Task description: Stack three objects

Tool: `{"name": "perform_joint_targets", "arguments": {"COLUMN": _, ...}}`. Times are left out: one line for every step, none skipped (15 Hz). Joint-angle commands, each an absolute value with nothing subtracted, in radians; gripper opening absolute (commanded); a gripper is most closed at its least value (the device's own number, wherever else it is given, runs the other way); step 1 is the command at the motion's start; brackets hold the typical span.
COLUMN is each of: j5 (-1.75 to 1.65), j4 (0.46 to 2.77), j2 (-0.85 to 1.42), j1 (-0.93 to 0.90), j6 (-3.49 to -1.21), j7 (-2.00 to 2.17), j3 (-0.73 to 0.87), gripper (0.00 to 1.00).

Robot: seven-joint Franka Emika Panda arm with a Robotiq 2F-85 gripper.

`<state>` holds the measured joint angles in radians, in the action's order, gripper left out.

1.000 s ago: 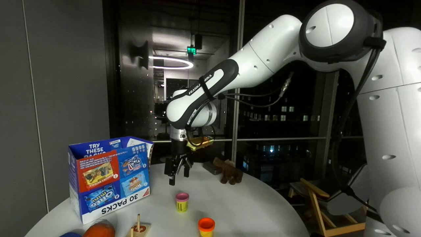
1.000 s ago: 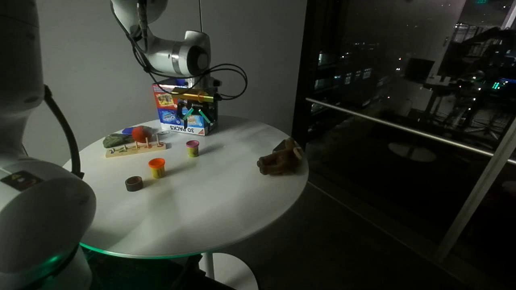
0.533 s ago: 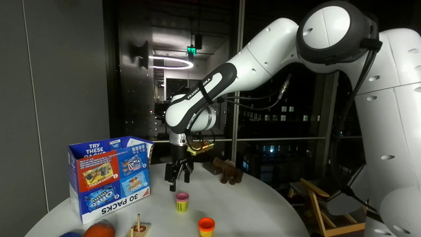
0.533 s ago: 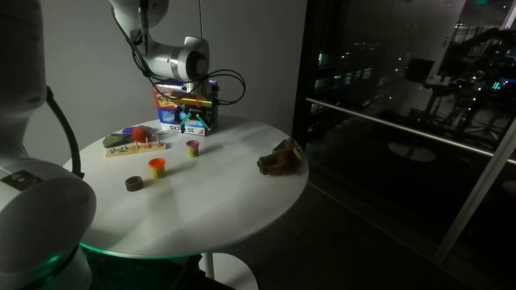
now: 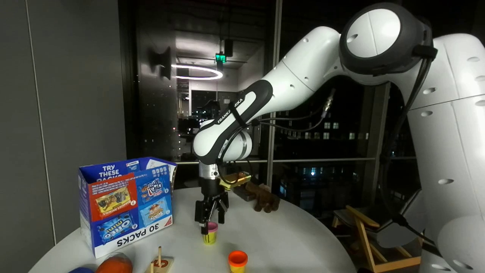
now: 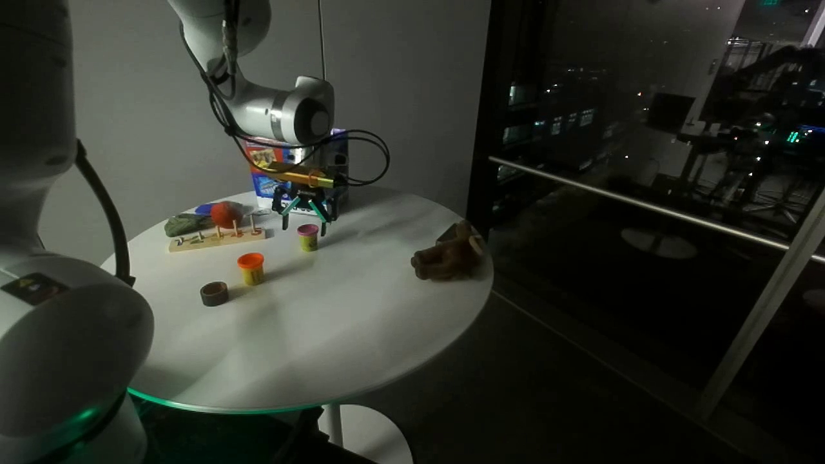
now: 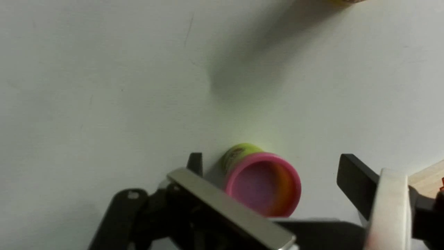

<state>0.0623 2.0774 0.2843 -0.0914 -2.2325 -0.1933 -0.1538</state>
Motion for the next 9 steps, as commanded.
{"name": "perform_joint_targets", "arguments": {"j5": 0.055, "j4": 2.082, "j2": 0.28, "j1": -0.095, "j6": -2.259, "j7": -0.201, "j3": -0.149, "gripper": 1.0}}
{"name": "perform_joint_targets", "arguments": {"j5": 0.036, "j4": 2.08, "j2": 0.279, "j1": -0.099, "j6": -2.272, "j7": -0.198, "j3": -0.145, "gripper": 1.0}}
{"name": "perform_joint_targets", "arguments": {"j5": 0.012, "j4": 2.077, "j2": 0.279, "j1": -0.104, "j6": -2.28, "j7": -0.187, "j3": -0.141, "gripper": 1.0}}
{"name": "perform_joint_targets", "arguments": {"j5": -0.002, "j4": 2.071, "j2": 0.278, "j1": -0.106, "j6": -2.283, "j7": -0.186, "j3": -0.141, "gripper": 1.0}}
{"name": "perform_joint_targets", "arguments": {"j5": -0.013, "j4": 2.069, "j2": 0.278, "j1": -0.107, "j6": -2.287, "j7": -0.187, "j3": -0.142, "gripper": 1.0}}
{"name": "perform_joint_targets", "arguments": {"j5": -0.024, "j4": 2.064, "j2": 0.283, "j1": -0.107, "j6": -2.284, "j7": -0.186, "j3": -0.142, "gripper": 1.0}}
{"name": "perform_joint_targets", "arguments": {"j5": -0.031, "j4": 2.062, "j2": 0.287, "j1": -0.107, "j6": -2.28, "j7": -0.184, "j3": -0.142, "gripper": 1.0}}
{"name": "perform_joint_targets", "arguments": {"j5": -0.037, "j4": 2.062, "j2": 0.29, "j1": -0.108, "j6": -2.277, "j7": -0.186, "j3": -0.143, "gripper": 1.0}}
{"name": "perform_joint_targets", "arguments": {"j5": -0.04, "j4": 2.062, "j2": 0.291, "j1": -0.108, "j6": -2.275, "j7": -0.19, "j3": -0.145, "gripper": 1.0}}
